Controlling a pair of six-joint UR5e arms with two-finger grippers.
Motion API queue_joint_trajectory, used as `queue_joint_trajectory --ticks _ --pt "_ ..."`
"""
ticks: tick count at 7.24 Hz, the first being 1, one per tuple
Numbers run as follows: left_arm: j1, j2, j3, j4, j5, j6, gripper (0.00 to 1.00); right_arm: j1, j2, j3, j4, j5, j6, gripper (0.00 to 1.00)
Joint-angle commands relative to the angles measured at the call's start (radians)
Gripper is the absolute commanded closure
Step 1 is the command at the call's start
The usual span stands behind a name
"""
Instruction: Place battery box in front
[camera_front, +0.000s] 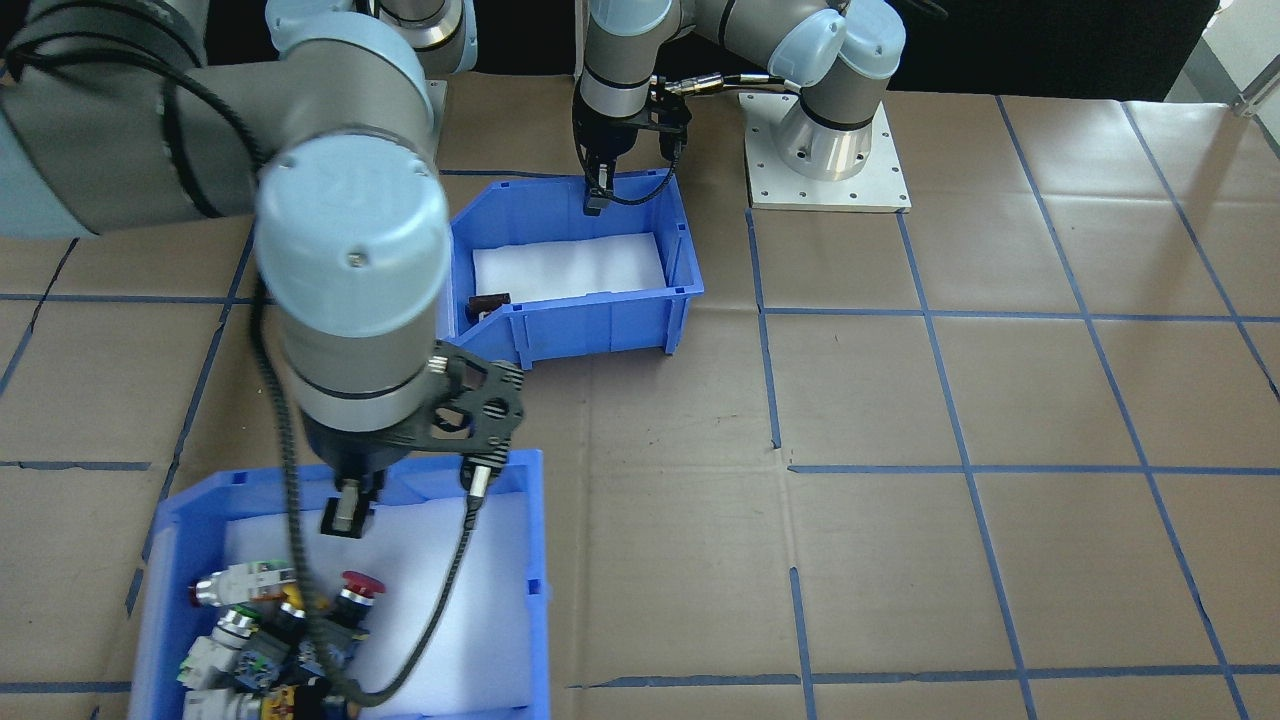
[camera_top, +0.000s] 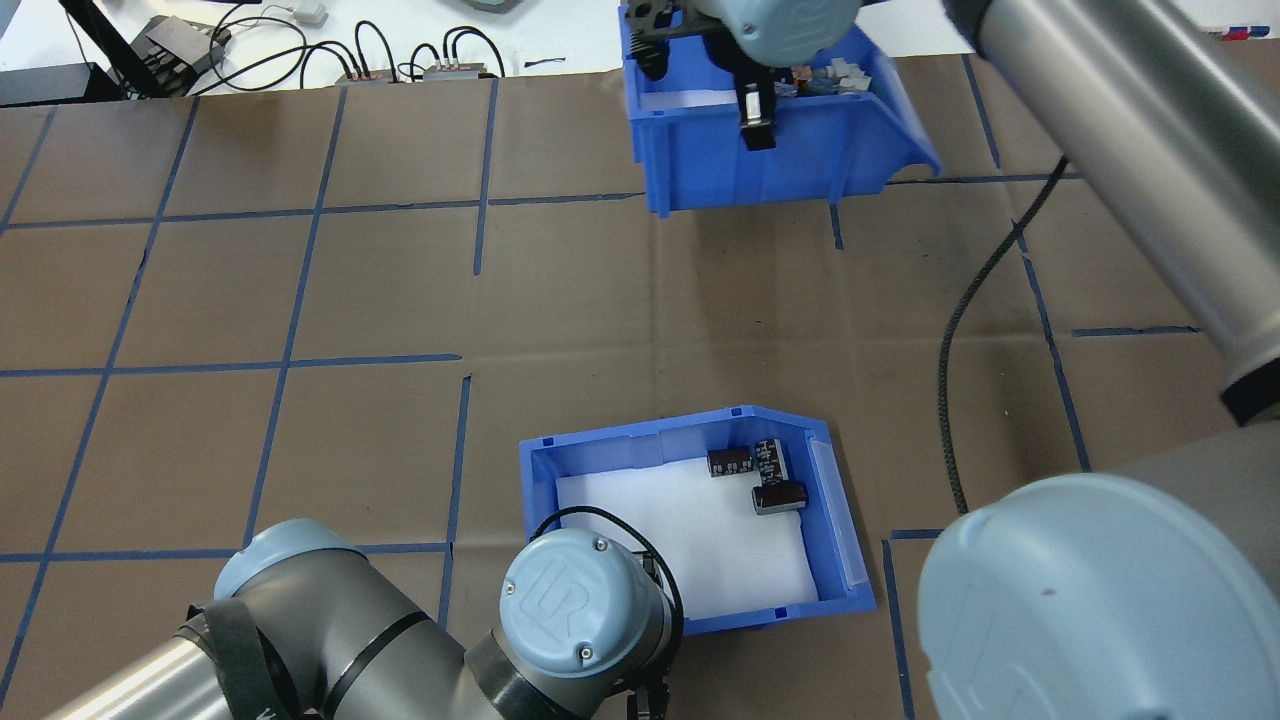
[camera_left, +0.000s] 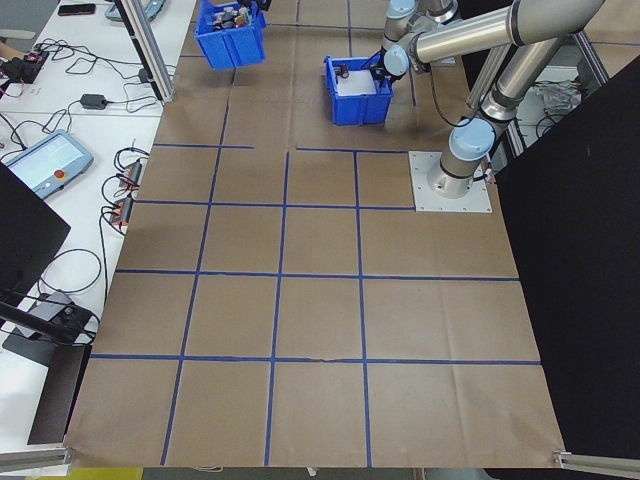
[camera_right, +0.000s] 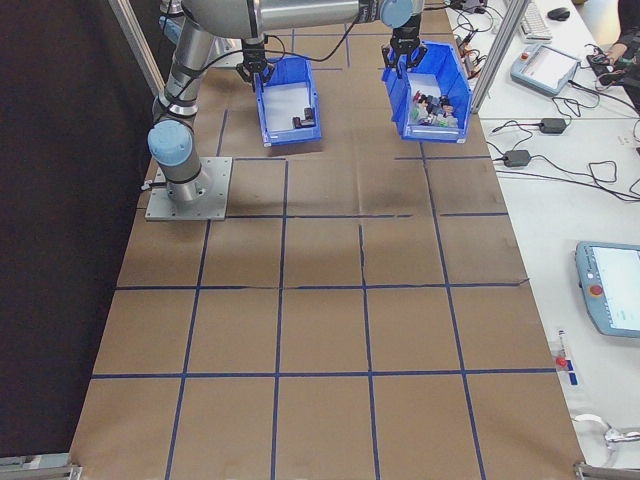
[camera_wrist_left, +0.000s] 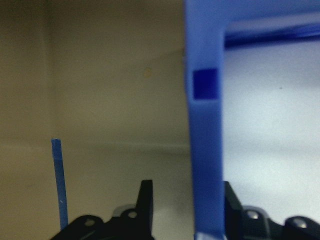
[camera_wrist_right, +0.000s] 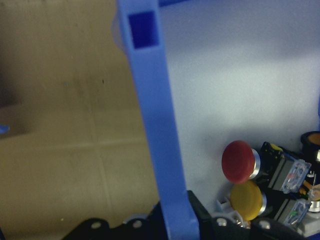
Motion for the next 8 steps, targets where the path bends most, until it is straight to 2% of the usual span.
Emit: queue_joint_trajectory --ticks 1,2,3,4,5,7,8 --pt "0.019 0.066 0.008 0.0 0.05 0.073 1.0 -0.16 -0.056 0.009 0.061 -0.002 -0.132 1.0" --pt "0.063 0.106 0.005 -0.075 0.104 0.154 1.0 -0.226 -0.079 0.035 0.064 -0.002 -0.172 1.0" --pt "0.154 0.133 0.01 -0.101 0.098 0.239 1.0 -0.289 -0.109 0.084 0.063 0.007 -0.206 1.0" --pt "0.251 0.155 0.013 -0.106 0.094 0.312 1.0 -0.358 -0.152 0.168 0.041 0.018 -0.238 1.0" --pt "0.346 0.172 0.017 -0.117 0.051 0.384 1.0 -0.38 -0.204 0.246 0.005 0.029 -0.243 1.0" --pt "0.51 0.143 0.06 -0.117 -0.115 0.475 1.0 -0.39 -0.309 0.464 -0.188 0.026 -0.304 1.0" --pt "0.546 0.12 0.101 -0.114 -0.211 0.478 1.0 -0.397 -0.376 0.577 -0.251 0.027 -0.317 1.0"
